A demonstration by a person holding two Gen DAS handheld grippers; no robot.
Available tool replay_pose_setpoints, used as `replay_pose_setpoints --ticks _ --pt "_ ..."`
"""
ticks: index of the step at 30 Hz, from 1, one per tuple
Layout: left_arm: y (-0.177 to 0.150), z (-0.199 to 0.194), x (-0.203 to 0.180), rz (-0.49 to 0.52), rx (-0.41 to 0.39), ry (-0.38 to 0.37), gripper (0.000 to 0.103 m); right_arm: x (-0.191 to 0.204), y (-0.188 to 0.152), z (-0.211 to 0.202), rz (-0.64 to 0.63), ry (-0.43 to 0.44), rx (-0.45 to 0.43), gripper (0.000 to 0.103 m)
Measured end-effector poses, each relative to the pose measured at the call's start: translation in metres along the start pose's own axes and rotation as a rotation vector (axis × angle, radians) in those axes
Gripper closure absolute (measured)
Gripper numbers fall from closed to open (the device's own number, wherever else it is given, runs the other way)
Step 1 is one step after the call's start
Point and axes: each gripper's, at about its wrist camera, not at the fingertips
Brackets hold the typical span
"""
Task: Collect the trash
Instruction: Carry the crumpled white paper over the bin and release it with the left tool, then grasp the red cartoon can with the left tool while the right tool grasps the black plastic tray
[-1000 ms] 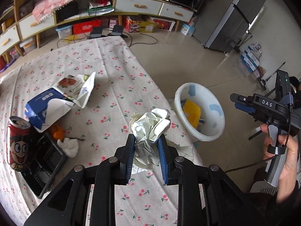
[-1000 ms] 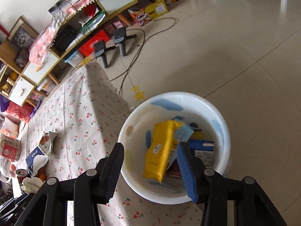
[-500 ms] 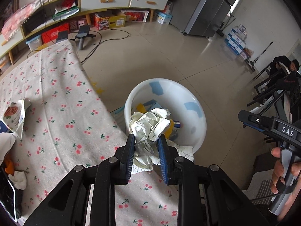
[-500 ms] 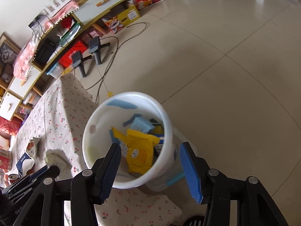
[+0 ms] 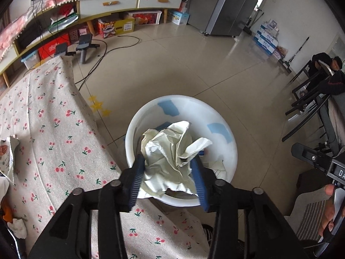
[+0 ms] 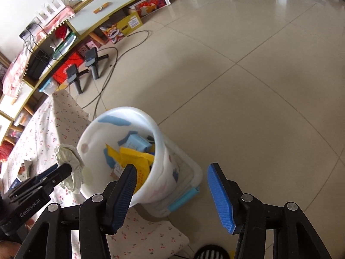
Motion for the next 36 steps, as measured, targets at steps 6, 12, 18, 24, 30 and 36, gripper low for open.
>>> replay_pose_setpoints --ticks 6,12,18,24,30,36 --pt "-0.006 -0.021 0.013 -0.012 -0.043 0.047 0.019 0.007 -0.002 -0.002 -0.038 -0.007 -0.006 0.038" --pt "-0.02 -0.053 0.041 -0.048 -0.089 0.078 0.01 0.023 -0.003 -0.003 -0.082 -0.003 -0.01 0.037" --pt "-0.049 -0.088 0.071 -0.063 -0.105 0.136 0.01 0.047 -0.007 -0.006 -0.134 0.01 -0.018 0.036" --pt "-0.079 -0.121 0.104 -0.116 -0.112 0.161 0.01 0.074 -0.015 -0.005 -0.198 0.007 -0.021 0.034" --pt "-0.104 -0.15 0.13 -0.149 -0.129 0.18 0.007 0.104 -0.024 -0.003 -0.244 0.009 -0.016 0.033" --pt "-0.122 -0.17 0.156 -0.174 -0.137 0.208 0.005 0.143 -0.036 -0.002 -0.307 0.012 -0.025 0.027"
Point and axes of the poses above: each gripper's, at about its wrist camera, not at the fingertips, and z roughly the way its jaws point, x to its left, y to its top, and after that the axes turned 5 degrees about -y, right-handed
